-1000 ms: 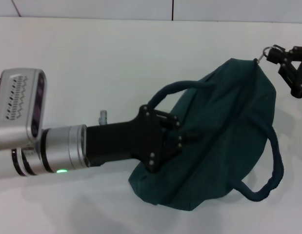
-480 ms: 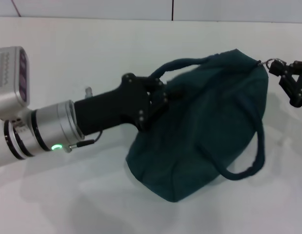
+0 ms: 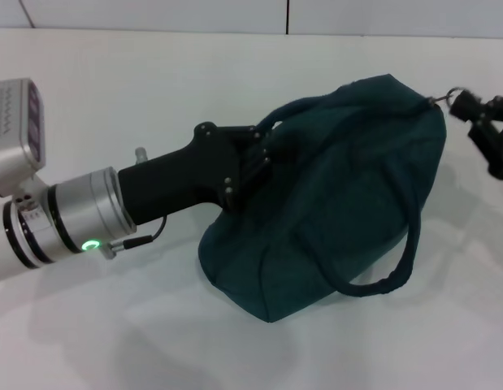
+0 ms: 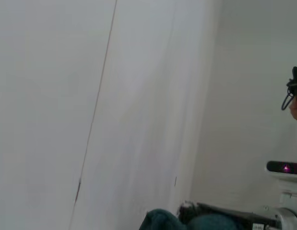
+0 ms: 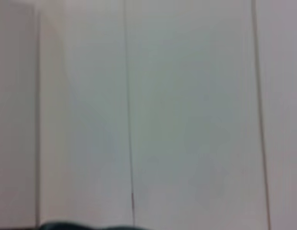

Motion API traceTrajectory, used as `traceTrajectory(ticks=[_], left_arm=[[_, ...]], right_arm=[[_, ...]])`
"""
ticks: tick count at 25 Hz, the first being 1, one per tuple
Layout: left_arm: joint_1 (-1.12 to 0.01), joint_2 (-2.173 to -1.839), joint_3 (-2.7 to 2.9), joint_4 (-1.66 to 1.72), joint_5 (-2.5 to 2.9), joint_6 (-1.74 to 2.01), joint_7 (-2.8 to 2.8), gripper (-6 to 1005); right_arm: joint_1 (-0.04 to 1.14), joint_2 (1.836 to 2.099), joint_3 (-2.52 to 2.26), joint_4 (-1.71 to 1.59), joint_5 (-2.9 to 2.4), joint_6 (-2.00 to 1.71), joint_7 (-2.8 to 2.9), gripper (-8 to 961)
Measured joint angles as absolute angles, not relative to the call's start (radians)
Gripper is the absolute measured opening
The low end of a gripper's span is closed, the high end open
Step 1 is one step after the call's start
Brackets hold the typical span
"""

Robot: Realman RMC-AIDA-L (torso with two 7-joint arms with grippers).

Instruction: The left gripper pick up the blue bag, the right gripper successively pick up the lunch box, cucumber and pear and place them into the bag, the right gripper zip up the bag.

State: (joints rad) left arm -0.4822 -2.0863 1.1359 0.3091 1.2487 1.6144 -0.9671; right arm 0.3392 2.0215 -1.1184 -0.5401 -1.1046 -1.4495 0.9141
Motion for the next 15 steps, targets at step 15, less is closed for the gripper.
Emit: traceTrajectory(ticks=[15], left_arm=[[-0.437,-2.09,1.128,0.278,1.156,1.621,-0.949,424]], right_arm=[[0.359,2.022,-1.129,-0.466,-1.029,-1.451,0.878,15]])
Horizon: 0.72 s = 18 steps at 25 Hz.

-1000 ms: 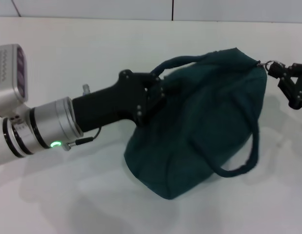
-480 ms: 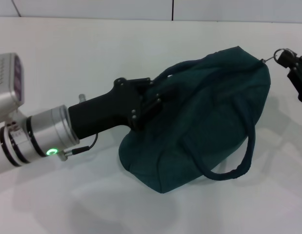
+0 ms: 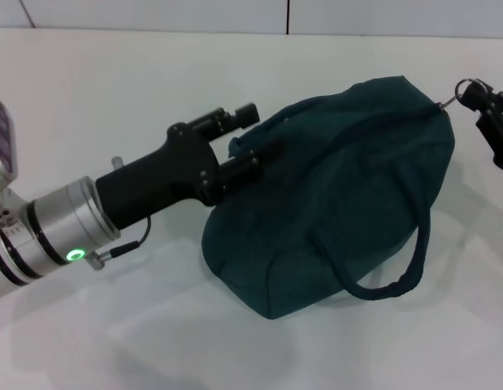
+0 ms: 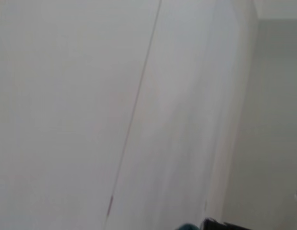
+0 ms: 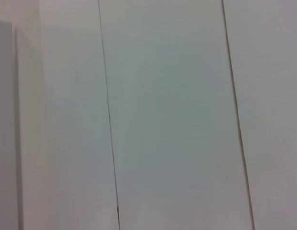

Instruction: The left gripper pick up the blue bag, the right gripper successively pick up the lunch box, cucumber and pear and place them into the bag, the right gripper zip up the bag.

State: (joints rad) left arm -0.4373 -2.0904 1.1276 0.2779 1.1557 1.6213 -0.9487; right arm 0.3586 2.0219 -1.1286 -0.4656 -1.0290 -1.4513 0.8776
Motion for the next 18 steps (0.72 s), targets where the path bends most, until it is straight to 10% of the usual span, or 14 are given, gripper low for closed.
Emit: traceTrajectory(ticks=[13,18], left_arm=[[-0.407,-2.092,1.132,0.252,1.137,1.639,-0.853,847],[-0.404,-2.094,1.135,0.234,1.136,1.698,-0.788,845]], right_arm=[[0.363,2.005,-1.132,-0.449,-1.027,-1.442,1.003,137],[0.339,2.008,-1.053,-0.439,-1.03,-1.44,1.016,269]])
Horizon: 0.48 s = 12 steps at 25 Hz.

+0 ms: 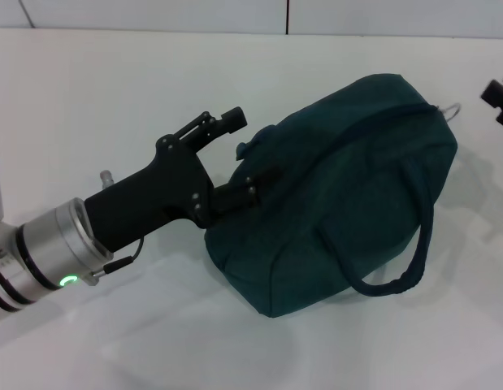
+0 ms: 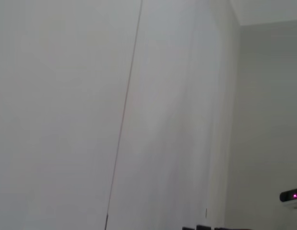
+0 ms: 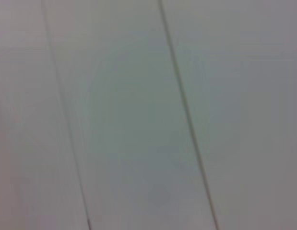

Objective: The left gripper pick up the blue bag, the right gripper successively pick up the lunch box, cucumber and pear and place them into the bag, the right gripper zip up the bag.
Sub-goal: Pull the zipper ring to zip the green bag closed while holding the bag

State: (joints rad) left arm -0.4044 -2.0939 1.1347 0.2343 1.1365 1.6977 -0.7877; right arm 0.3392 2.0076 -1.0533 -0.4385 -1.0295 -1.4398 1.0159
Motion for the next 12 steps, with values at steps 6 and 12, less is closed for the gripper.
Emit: traceTrajectory(ticks=[6,12], left_arm=[[-0.412,-2.096,1.135,0.227,1.137,1.701,-0.77,844],[-0.42,-2.098,1.13,0.209,1.127,1.661,-0.744,842]], right_arm=[[0.339,1.989,-1.045,-0.438,-1.086,-1.438,1.068,475],[0.351,1.994,-1.059,-0.453,-1.171,-1.55,1.046,531]])
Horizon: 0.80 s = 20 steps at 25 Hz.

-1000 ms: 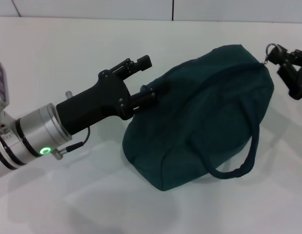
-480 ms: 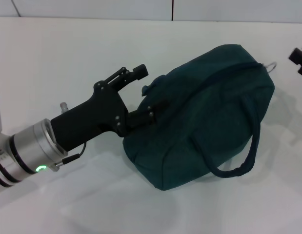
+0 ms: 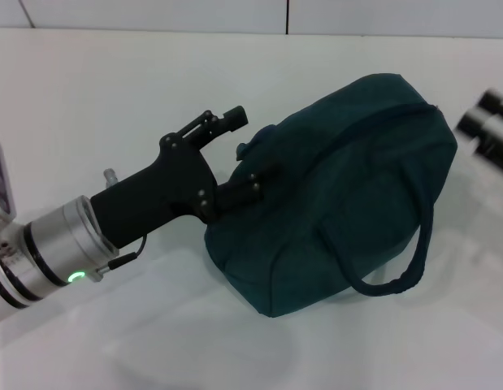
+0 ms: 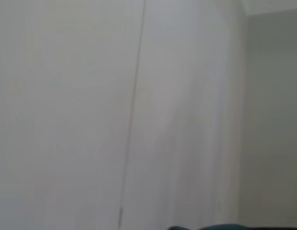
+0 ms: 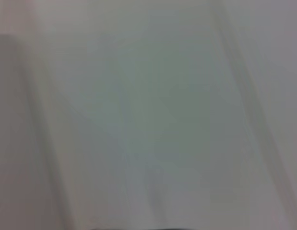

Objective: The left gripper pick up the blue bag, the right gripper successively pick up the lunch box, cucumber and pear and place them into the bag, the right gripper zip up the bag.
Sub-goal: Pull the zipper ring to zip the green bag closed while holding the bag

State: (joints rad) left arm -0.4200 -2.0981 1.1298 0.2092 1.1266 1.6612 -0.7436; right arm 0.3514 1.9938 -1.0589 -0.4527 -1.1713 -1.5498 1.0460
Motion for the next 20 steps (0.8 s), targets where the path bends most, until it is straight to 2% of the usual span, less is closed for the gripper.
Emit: traceTrajectory(ticks=[6,12,16,20], left_arm=[[-0.443,-2.097,1.131,0.187,1.076,1.611,-0.726,840],[-0.481,-2.093,1.137,0.181,1.124,1.575,-0.731,837],[-0.499,-2.089,1.137,0.2,1.214,1.587,-0.736,836],[-0.498,-2.089,1.138,0.216,1.263,1.626,-0.732,835]], right_arm=[[0.404,1.972,-1.062,-0.454,-1.346,-1.708,1.057,531],[0.419,1.964,-1.06,-0.454,-1.441,-1.598,1.128,532],[0.426,1.976,-1.044,-0.458,-1.448,-1.486,1.149,532],[0.428,2.002,-0.992,-0.51,-1.445,-1.438,1.127,532]])
